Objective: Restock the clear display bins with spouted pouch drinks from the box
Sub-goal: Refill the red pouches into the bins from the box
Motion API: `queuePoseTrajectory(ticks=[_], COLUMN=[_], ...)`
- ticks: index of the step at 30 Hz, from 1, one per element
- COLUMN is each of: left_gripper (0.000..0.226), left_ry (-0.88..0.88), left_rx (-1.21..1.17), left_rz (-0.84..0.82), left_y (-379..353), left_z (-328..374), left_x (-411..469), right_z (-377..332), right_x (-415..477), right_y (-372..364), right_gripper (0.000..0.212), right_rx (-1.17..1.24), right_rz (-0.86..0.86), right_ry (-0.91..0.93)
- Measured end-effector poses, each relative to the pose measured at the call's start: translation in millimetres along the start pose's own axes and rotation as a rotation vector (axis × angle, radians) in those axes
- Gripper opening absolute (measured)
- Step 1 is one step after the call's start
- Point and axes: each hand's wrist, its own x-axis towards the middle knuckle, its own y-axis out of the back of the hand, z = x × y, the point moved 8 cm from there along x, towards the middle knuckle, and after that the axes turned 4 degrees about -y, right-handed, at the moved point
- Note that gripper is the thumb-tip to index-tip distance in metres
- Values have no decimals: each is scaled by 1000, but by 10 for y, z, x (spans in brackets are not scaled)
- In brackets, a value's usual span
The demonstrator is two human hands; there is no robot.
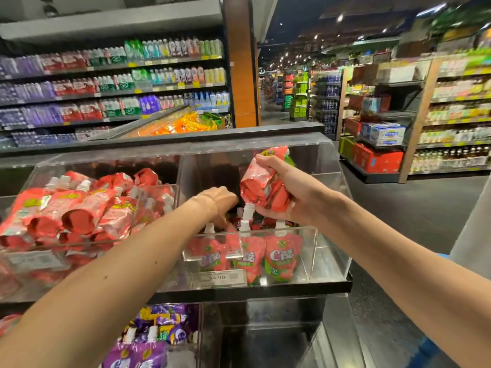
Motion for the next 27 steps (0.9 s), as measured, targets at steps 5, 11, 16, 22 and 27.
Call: queuePoseTrajectory(ticks=[5, 11, 16, 22, 27], left_gripper=[32, 37, 18, 65, 60], left_ry=[58, 28, 29, -133, -44], left_rx=[-173, -546, -1322, -1037, -1190], left_rz=[-204, -61, 434, 492, 665], left_y=[-171, 211, 881, 1015, 946], left_z=[-101, -152, -218, 290, 110], left_x=[-22, -287, -1037, -1484, -1559], right_z=[69, 67, -29, -47, -93], right_x=[74, 52, -33, -129, -237], right_y=[-9, -13, -47, -251, -332], right_gripper=[39, 42, 38, 66, 51], right_rx=[-32, -93, -192, -183, -131], right_rz=[-40, -98, -107, -102, -164], right_ry=[2, 40, 154, 212, 191])
